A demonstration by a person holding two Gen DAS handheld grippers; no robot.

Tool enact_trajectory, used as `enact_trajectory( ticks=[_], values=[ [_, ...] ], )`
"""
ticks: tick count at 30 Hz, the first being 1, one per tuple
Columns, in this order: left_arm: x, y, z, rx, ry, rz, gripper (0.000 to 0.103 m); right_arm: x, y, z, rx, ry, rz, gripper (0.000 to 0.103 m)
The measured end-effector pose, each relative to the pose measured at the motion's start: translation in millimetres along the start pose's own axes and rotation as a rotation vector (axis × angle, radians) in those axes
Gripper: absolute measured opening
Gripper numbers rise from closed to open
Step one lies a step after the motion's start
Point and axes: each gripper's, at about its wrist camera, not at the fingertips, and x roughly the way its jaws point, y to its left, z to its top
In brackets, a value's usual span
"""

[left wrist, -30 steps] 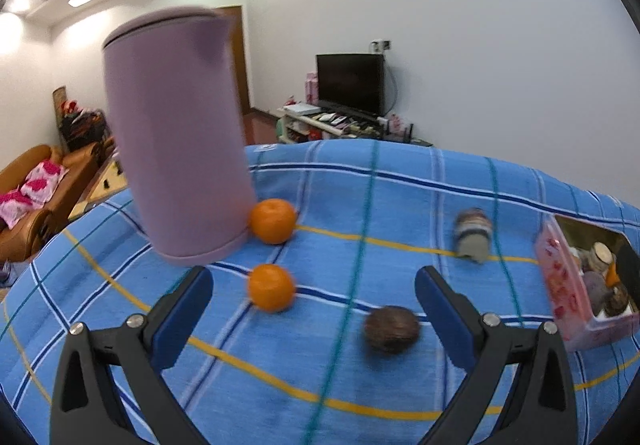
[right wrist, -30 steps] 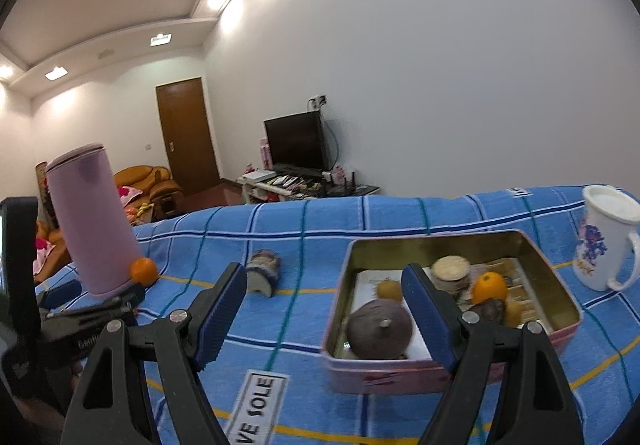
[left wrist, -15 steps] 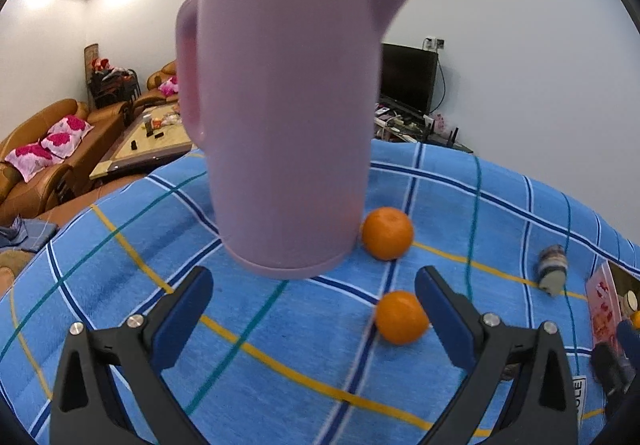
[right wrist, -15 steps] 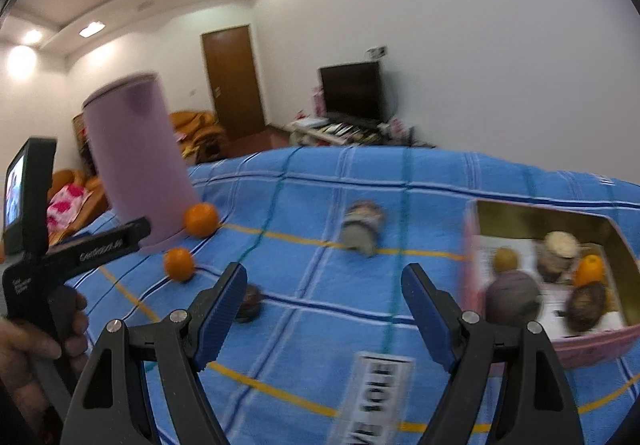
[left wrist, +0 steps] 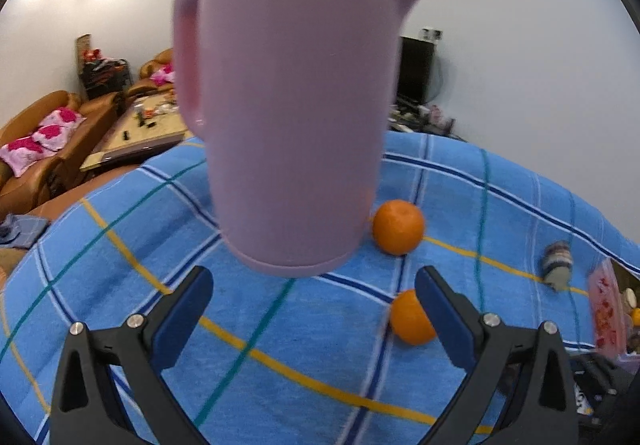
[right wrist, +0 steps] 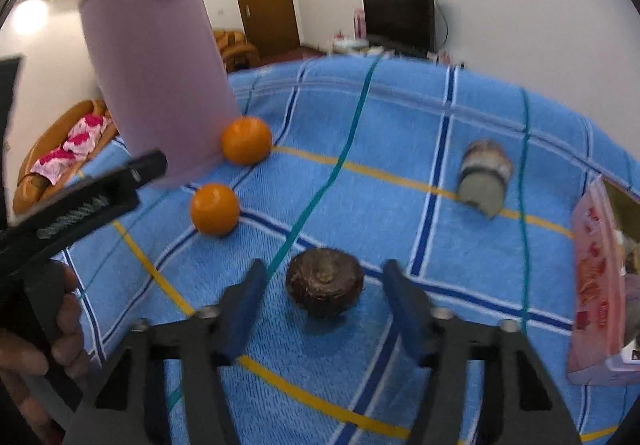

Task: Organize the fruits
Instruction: 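Grasp the dark brown round fruit with the right tool while the left tool grasps an orange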

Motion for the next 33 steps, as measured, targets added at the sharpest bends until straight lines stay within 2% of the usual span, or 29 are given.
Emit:
enact_trajectory(
  ticks=[1, 5, 11, 18, 22, 26, 29, 30, 33],
  values=[
    [0, -2, 0, 0.004, 0.001, -0.022, 0.103, 5, -1, 0, 0.011, 0.025, 0.006, 0.046],
    [-2, -14, 0, 0.033, -0.001, -0.074, 0.103, 5, -2, -1, 0.022, 0.021, 0.015, 0.043],
    [5, -33, -5, 0.096, 0.026, -0.07, 0.103, -3, -5, -8, 0.022, 0.015, 0.014, 0.042],
    [13, -63, -13, 0.2, 0.039, -0.035, 0.102, -33, -31, -13, 0.145, -0.119, -0.028, 0.042],
    [18, -73, -14, 0.241, 0.066, -0.037, 0.097, -48, -35, -13, 0.16, -0.206, -0.076, 0.042],
    [28, -75, -14, 0.25, 0.117, -0.052, 0.084, -60, -33, -11, 0.142, -0.285, -0.14, 0.042],
    [37, -75, -15, 0.244, 0.17, -0.077, 0.069, -62, -30, -10, 0.12, -0.315, -0.17, 0.042],
    [43, -74, -15, 0.236, 0.203, -0.094, 0.061, -62, -28, -10, 0.112, -0.316, -0.171, 0.042],
    [46, -68, -14, 0.199, 0.225, -0.14, 0.055, -62, -25, -11, 0.094, -0.317, -0.172, 0.042]
  ],
)
